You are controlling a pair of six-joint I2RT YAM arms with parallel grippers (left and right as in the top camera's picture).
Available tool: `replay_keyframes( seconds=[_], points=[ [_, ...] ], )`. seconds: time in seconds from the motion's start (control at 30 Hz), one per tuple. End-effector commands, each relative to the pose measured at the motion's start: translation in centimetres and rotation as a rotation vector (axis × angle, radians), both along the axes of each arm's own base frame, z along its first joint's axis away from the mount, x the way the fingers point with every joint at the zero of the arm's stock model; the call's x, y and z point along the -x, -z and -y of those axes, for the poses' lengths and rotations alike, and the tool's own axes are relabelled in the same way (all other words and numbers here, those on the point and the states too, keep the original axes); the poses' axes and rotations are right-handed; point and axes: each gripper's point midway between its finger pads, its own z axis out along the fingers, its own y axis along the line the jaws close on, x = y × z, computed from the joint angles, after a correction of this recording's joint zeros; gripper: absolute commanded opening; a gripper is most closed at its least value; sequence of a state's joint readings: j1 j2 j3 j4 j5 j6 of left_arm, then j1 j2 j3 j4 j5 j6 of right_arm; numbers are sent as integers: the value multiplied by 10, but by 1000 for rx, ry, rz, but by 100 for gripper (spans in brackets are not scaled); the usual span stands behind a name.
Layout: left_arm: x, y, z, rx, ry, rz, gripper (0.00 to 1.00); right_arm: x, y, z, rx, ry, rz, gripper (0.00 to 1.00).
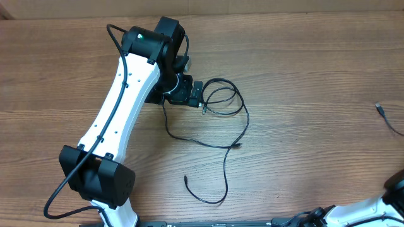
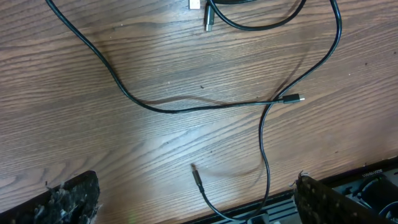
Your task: Untangle cables
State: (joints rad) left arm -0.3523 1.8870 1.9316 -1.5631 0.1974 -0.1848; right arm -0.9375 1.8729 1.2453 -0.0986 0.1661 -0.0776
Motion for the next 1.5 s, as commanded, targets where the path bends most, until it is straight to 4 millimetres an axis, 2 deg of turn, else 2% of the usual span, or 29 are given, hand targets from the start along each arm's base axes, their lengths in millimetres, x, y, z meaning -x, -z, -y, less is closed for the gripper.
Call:
replay_keyframes(
  seconds=[0.0,0.03,0.07,0.17,0.23,0.33,0.43,0.47,0.5,0.53,0.63,0.7,0.73,0.77,0.83,0.97,1.03,1.13,1.23,1.33,1.47],
  points=[
    [2,-14,4,24,-2,38,100,0,-4,7,-58,44,134,67],
    [2,-14,4,25,-2,38,100,-5,-6,3,-81,16,160,88],
    [2,-14,4,25,-2,37,100,-8,-8,0,-95,-1,167,99],
    [2,-14,4,25,-2,37,100,-14,-27,-19,-141,-49,176,100],
    [2,-14,4,24,-2,38,100,-15,-49,-33,-146,-60,179,100],
    [2,-14,4,24,-2,38,100,-4,-101,-53,-120,11,266,100],
    [2,-14,4,25,-2,37,100,9,-137,-75,-147,80,371,100],
    [2,-14,4,25,-2,37,100,12,-143,-82,-166,95,398,100],
    [2,-14,4,24,-2,38,100,12,-151,-96,-199,92,433,100],
    [2,-14,4,25,-2,37,100,5,-164,-124,-251,22,467,100],
    [2,-14,4,24,-2,38,100,-12,-178,-177,-342,-138,493,100],
    [2,-14,4,24,-2,38,100,-22,-176,-232,-464,-271,466,100],
    [2,-14,4,24,-2,38,100,-24,-173,-254,-516,-317,444,100],
    [2,-14,4,24,-2,38,100,-28,-165,-288,-603,-388,401,100],
    [2,-14,4,24,-2,38,100,-29,-154,-321,-685,-449,340,100],
    [2,-14,4,25,-2,37,100,-29,-132,-407,-806,-627,158,100],
    [2,-14,4,24,-2,38,100,-28,-128,-437,-827,-708,109,100],
    [2,-14,4,25,-2,38,100,-27,-126,-494,-862,-847,52,100],
    [2,-14,4,24,-2,38,100,-24,-119,-529,-865,-942,8,100],
    [2,-14,4,25,-2,37,100,-21,-104,-546,-831,-975,-57,100],
    [2,-14,4,24,-2,38,100,-10,-60,-574,-852,-1005,-226,100]
  ],
)
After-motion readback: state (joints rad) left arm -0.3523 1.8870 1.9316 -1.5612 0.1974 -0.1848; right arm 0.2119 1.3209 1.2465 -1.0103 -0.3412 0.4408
